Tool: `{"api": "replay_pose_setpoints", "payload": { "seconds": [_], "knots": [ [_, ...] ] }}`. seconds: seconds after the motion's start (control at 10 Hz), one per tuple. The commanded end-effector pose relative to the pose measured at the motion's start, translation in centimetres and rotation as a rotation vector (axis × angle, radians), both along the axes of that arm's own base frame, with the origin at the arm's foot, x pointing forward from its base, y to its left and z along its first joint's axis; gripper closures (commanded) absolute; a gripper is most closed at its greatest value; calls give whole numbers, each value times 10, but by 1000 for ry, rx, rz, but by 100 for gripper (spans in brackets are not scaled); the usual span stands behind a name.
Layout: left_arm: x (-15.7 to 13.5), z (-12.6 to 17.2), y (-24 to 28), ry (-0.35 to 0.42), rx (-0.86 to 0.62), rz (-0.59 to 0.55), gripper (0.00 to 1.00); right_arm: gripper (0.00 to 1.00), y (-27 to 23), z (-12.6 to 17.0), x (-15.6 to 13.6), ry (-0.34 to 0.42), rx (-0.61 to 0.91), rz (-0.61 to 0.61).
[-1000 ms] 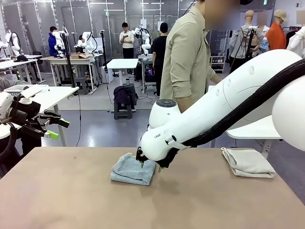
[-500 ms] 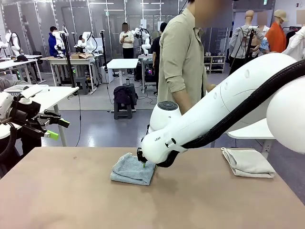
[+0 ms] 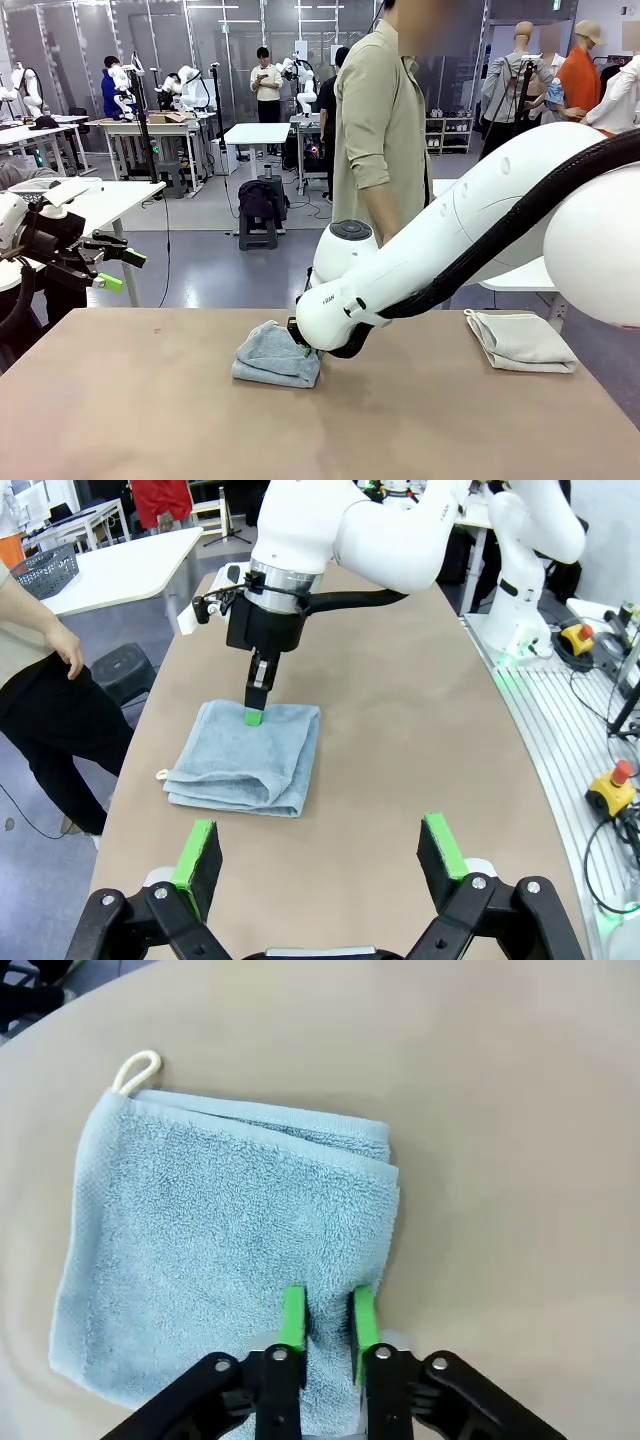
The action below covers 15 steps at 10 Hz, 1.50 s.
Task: Fold the towels and place them in the basket.
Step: Stack the folded Towel with hook on the right side of the table.
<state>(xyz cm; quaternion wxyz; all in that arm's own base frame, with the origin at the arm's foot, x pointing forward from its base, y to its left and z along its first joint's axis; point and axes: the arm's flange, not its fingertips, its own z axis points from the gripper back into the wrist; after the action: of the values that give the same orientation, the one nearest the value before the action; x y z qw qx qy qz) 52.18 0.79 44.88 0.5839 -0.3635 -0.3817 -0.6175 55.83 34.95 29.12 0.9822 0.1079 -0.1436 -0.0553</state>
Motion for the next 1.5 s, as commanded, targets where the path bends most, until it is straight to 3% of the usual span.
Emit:
{"api": "replay_pose_setpoints", "payload": {
  "seconds": [0.0,0.1,0.2,0.4,0.7,1.0,1.4],
  "knots": [
    [-4,0,0,-11,4,-1,0,98,4,-5,4,-20,12,2],
    [-4,0,0,-11,4,-1,0,88,4,-4,3,-20,6,2],
    [-4,0,0,-11,4,-1,0,100,4,1,-1,-23,1,23],
    [-4,0,0,-11,4,-1,0,100,-9,27,-7,-6,-31,66],
    [-4,0,0,-11,4,-1,0,100,-56,88,-14,37,-127,211],
    [-4,0,0,-11,4,-1,0,100,-103,143,-19,25,-247,247],
    [-4,0,0,-11,4,-1,0,100,-194,190,-15,43,-310,239]
  ]
}}
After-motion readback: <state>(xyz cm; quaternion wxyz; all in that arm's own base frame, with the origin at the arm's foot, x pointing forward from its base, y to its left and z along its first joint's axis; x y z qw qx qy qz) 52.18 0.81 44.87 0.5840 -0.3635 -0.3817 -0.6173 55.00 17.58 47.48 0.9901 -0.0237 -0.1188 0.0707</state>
